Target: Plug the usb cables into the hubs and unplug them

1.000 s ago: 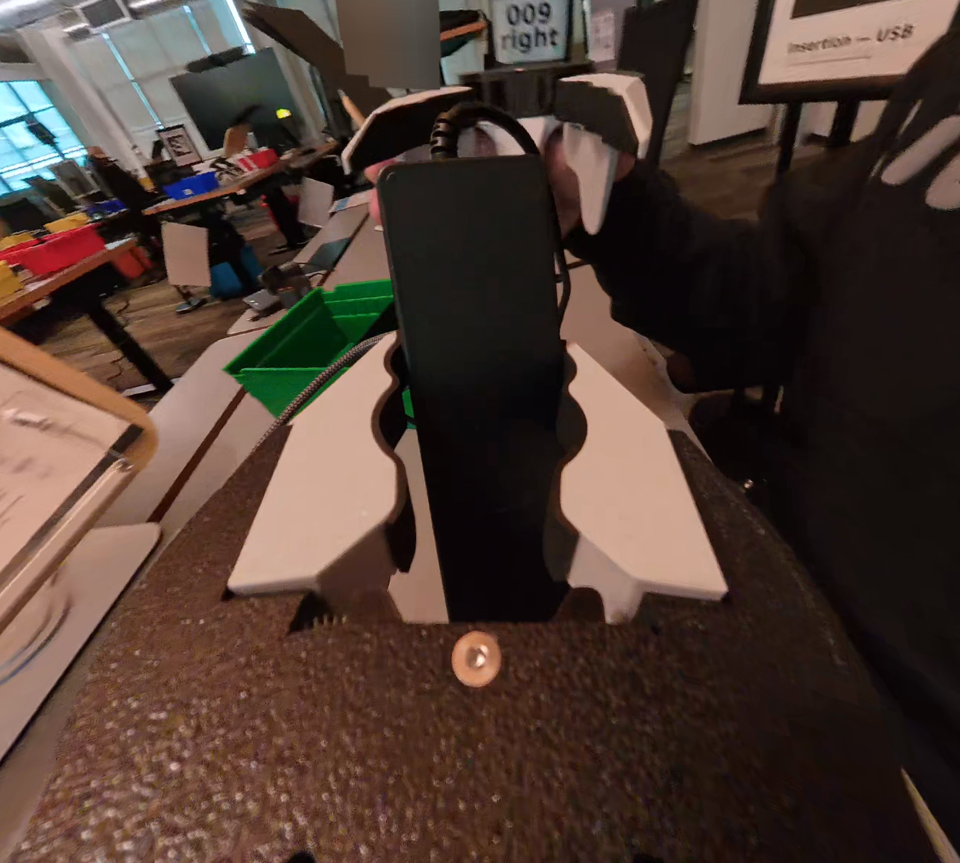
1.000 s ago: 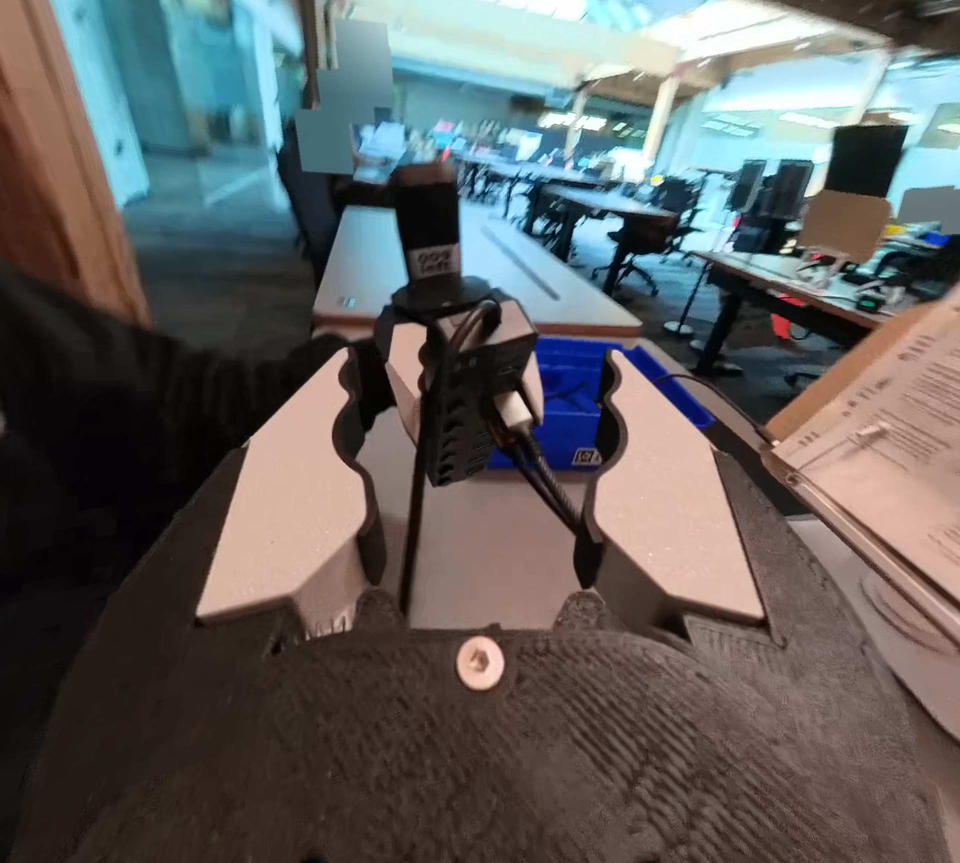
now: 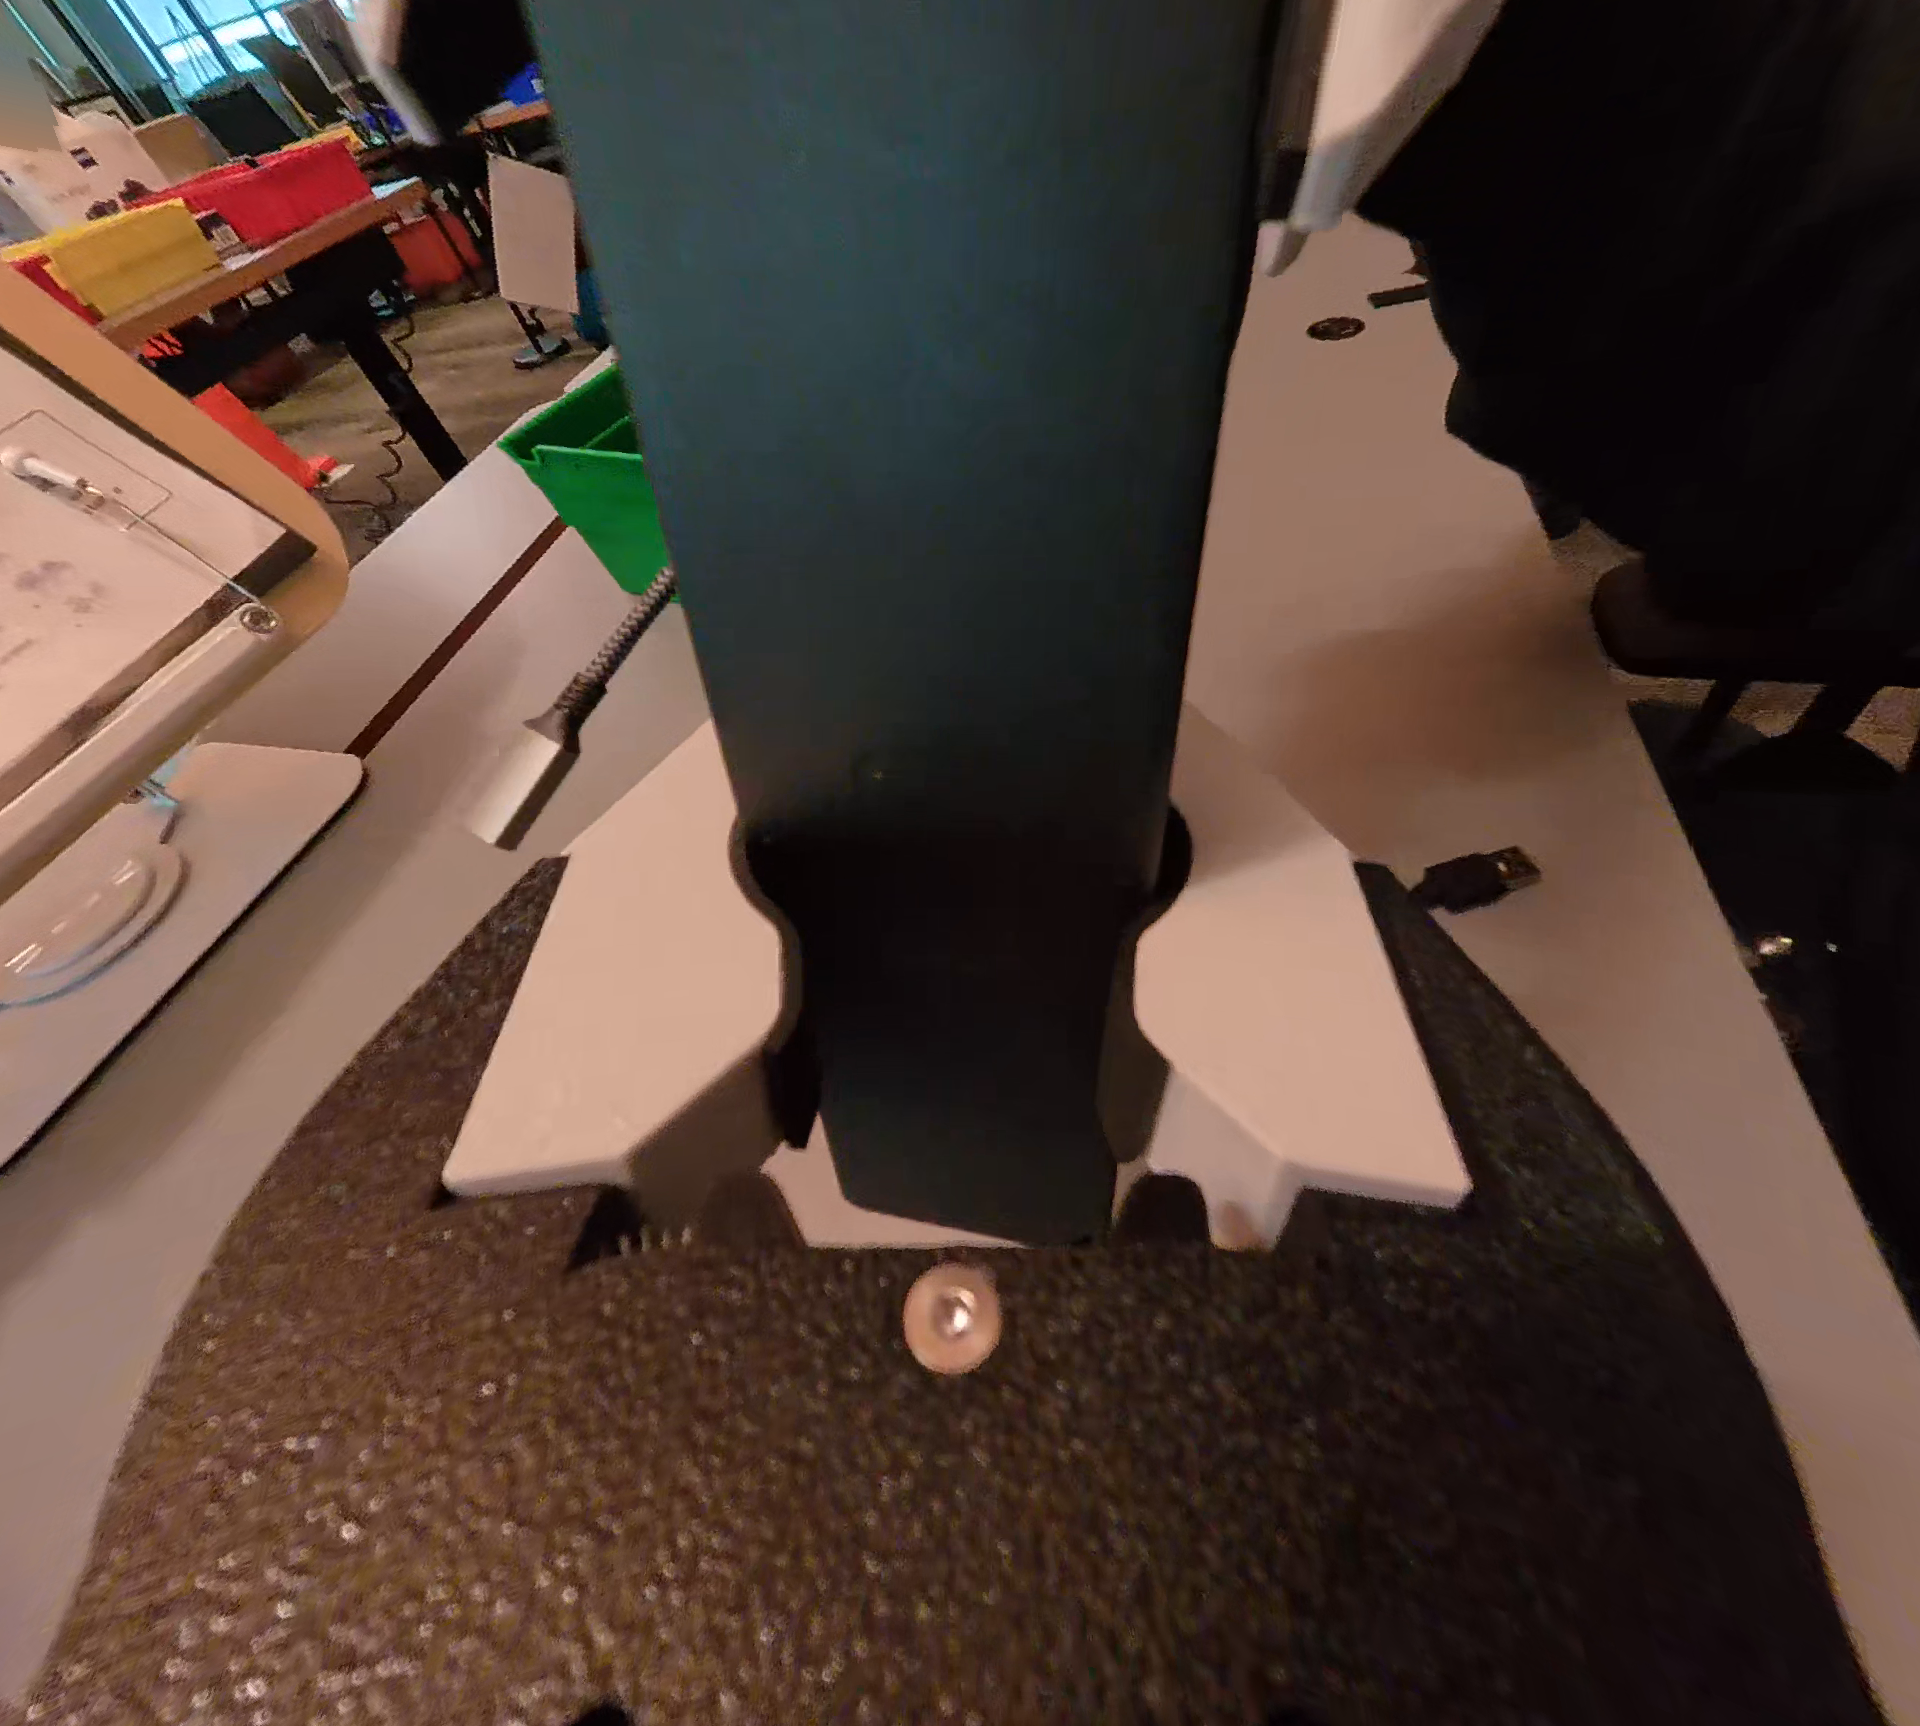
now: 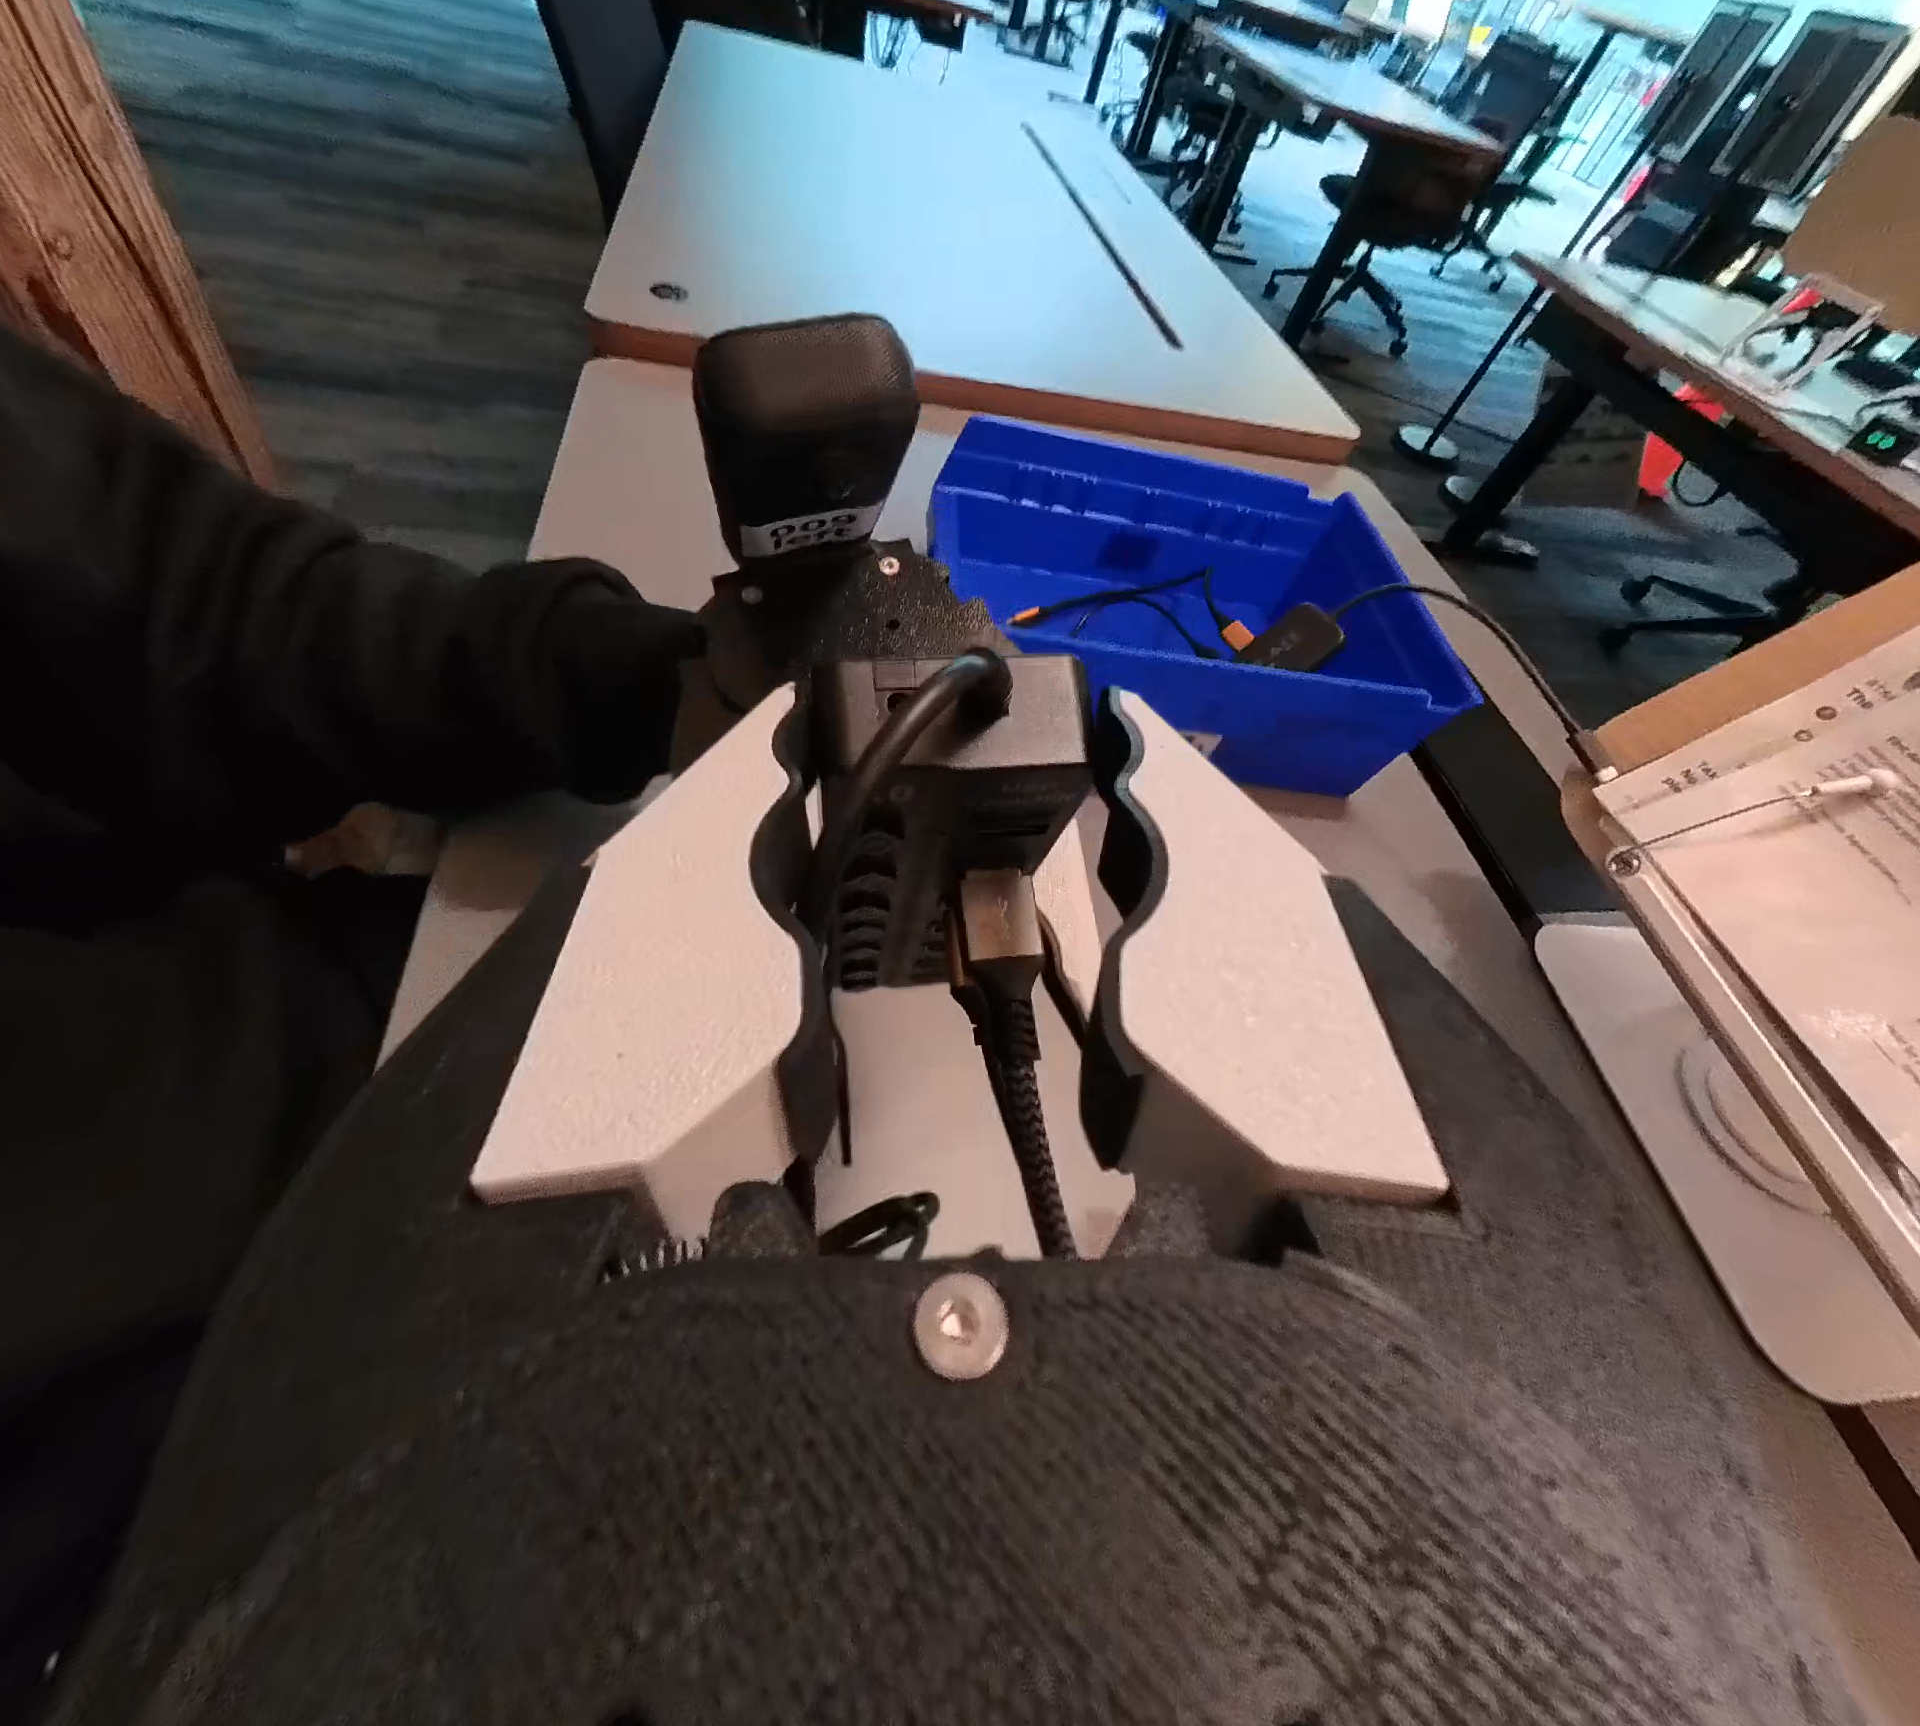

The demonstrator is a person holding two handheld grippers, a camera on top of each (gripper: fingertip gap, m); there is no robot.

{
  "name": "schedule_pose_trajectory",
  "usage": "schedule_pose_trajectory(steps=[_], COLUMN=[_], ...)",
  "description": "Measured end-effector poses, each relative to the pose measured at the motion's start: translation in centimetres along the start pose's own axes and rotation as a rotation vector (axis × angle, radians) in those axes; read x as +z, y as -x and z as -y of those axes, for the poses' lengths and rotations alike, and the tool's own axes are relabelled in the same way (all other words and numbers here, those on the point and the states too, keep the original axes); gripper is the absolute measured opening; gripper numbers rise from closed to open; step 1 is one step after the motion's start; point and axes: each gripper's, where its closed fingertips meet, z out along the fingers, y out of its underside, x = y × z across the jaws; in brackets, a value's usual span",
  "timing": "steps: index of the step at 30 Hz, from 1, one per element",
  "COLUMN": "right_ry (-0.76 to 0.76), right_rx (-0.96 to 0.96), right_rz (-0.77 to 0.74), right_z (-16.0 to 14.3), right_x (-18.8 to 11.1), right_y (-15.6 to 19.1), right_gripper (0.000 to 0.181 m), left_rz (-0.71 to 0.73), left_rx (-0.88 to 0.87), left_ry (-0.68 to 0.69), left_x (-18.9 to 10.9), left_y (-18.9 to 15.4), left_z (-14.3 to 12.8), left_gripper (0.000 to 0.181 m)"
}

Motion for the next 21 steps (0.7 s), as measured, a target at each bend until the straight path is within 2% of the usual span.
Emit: schedule_pose_trajectory(steps=[5, 7, 9, 12, 14, 18, 21], right_ry=[0.073, 0.090, 0.048, -0.082, -0.131, -0.137, -0.086], right_rx=[0.045, 0.039, -0.006, 0.088, 0.208, 0.146, 0.095], right_rz=[0.055, 0.073, 0.016, -0.085, -0.135, -0.089, 0.033], right_z=[-1.2, -1.3, -0.3, 0.9, -0.1, -1.1, -1.2], right_x=[1.1, 1.1, -0.2, -3.7, -4.3, -0.1, 3.2], right_y=[-0.6, -0.9, -2.2, -5.4, -7.7, -6.3, -4.0], right_gripper=[0.052, 0.052, 0.074, 0.073, 0.070, 0.056, 0.051], left_rz=[-0.034, -0.054, -0.059, -0.048, -0.035, -0.011, 0.046], left_rx=[-0.068, -0.106, -0.173, -0.256, -0.286, -0.257, -0.220], left_ry=[-0.045, -0.102, -0.189, -0.317, -0.356, -0.391, -0.373], left_x=[0.2, 0.0, -0.9, -2.8, -3.5, -4.2, -4.6], left_y=[0.3, 0.4, 1.4, 3.1, 3.9, 4.2, 5.0], left_z=[-1.0, -0.8, -0.4, -0.3, -0.3, -0.3, -1.2], left_gripper=[0.063, 0.063, 0.063, 0.062, 0.063, 0.063, 0.063])
